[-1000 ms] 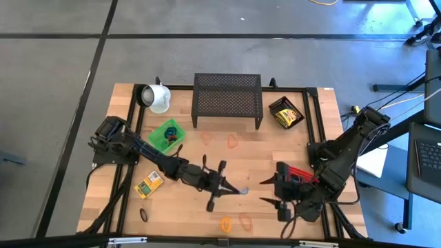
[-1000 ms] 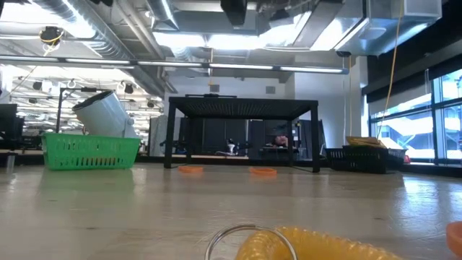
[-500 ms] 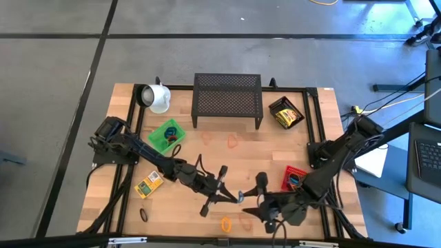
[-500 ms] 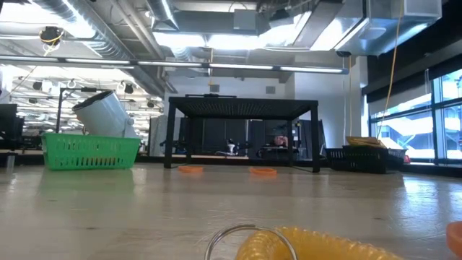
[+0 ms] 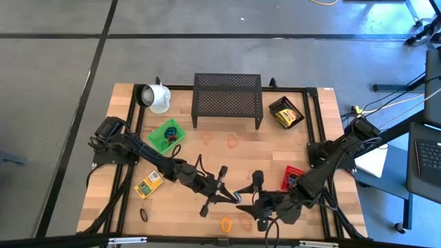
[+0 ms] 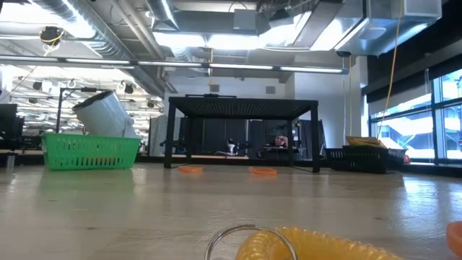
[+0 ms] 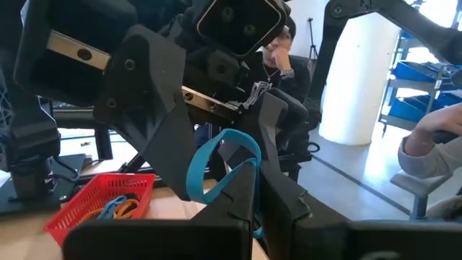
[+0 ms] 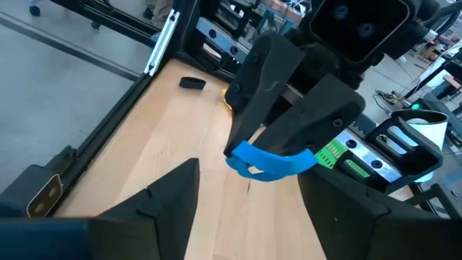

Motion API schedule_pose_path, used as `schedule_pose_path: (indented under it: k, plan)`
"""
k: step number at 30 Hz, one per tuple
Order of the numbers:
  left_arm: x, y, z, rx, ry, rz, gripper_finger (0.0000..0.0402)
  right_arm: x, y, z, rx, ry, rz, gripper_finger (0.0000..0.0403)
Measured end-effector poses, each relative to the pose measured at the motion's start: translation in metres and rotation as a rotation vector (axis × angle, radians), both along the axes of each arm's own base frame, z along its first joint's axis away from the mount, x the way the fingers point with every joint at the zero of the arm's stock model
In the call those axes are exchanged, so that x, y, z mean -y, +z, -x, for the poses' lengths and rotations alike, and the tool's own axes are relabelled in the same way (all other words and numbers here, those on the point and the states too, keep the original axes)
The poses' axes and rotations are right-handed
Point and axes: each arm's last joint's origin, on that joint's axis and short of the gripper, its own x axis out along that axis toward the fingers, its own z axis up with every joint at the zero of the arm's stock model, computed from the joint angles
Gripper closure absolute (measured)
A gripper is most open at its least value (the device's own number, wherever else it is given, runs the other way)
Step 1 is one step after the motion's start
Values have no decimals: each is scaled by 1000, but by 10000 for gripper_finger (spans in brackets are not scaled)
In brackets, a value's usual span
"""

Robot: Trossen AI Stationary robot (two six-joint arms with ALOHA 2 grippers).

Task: Pick & Place Office Desk Supplies
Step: Put the blue rubber band into the red bin

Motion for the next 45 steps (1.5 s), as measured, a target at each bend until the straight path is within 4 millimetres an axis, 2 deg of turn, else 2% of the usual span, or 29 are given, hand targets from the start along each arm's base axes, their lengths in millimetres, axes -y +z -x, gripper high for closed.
schedule_pose_path:
  k: [12,18,28,33,45]
  plan:
    - [0,0,0,-55,-20,132,394,-13,-1,12,-7,16,-81,167]
    - [3,6,2,-18,-110,155,393,-18,-5,22,-49,3,-142,166]
    - [6,7,4,11,-140,137,393,-18,-7,24,-47,-50,-147,166]
    - [6,2,3,-39,-141,116,393,-18,-6,25,-42,-32,-108,166]
    - [-6,-4,-3,-101,-57,95,393,-25,0,28,-29,-6,-130,166]
